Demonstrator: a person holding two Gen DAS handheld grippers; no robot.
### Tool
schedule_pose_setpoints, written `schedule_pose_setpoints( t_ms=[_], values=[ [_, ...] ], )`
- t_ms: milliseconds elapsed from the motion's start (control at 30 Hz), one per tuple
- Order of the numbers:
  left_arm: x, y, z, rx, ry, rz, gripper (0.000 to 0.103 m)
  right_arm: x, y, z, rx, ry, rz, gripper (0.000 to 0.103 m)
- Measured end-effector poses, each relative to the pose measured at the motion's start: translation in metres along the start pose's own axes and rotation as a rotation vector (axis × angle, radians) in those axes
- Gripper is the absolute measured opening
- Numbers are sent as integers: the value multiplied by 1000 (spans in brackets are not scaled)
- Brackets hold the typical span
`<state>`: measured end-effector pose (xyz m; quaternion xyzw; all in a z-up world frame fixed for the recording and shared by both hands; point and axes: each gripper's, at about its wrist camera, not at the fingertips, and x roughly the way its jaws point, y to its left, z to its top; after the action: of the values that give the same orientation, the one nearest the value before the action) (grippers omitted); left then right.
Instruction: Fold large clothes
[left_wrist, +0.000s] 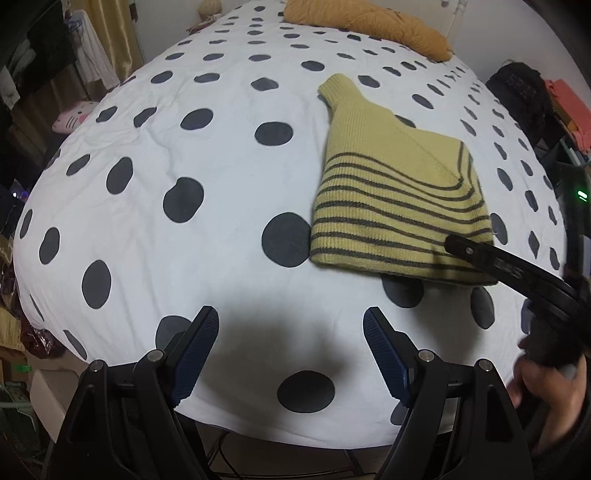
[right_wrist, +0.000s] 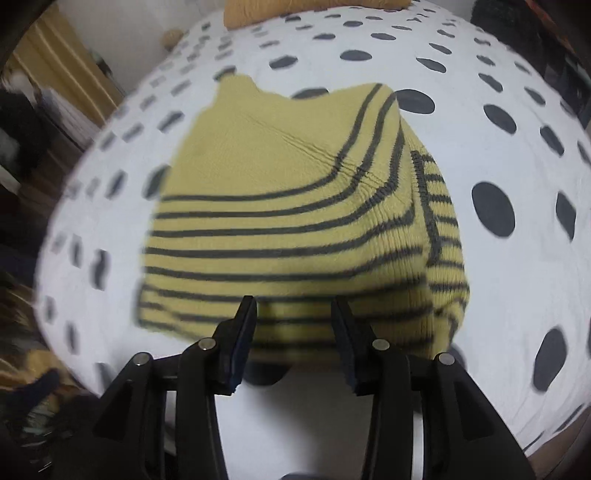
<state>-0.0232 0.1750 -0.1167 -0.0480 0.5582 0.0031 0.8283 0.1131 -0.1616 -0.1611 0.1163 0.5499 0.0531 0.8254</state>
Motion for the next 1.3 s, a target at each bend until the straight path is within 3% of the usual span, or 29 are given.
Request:
schedule_pose_setpoints(
  t_ms=[67, 133, 200, 333, 533, 800, 967, 1100, 1167, 1300],
  values=[
    [-7, -5, 2, 9, -19, -18, 81, -29, -2, -12, 30, -45, 33, 58],
    [-14, -13, 3, 20, -35, -28, 81, -57, -4, -24, 40, -81, 12, 73],
    [-18, -21, 6, 36, -47, -23, 81, -79, -3, -34, 29, -106, -37, 77],
    [-26, -42, 10, 68, -60, -14, 81, -103, 5, -39, -24, -124, -167, 77],
    [-38, -54, 7, 104, -85, 3, 81, -116, 16, -47, -5, -184, -207, 78],
    [-42, -47, 6, 87, -85, 7, 81, -122, 26, -53, -9, -173, -214, 78],
    [-38, -39, 4, 78, -69, -3, 82, -118, 22, -53, 4, -165, -167, 79],
    [-31, -19, 5, 34, -61, 6, 82, -104, -22, -45, 98, -175, -36, 76],
    [-27, -9, 5, 3, -56, 10, 82, -95, -48, -43, 168, -149, 9, 57],
    [-17, 1, 7, -26, -31, 15, 82, -93, -74, -47, 221, -131, -11, 54]
  ],
)
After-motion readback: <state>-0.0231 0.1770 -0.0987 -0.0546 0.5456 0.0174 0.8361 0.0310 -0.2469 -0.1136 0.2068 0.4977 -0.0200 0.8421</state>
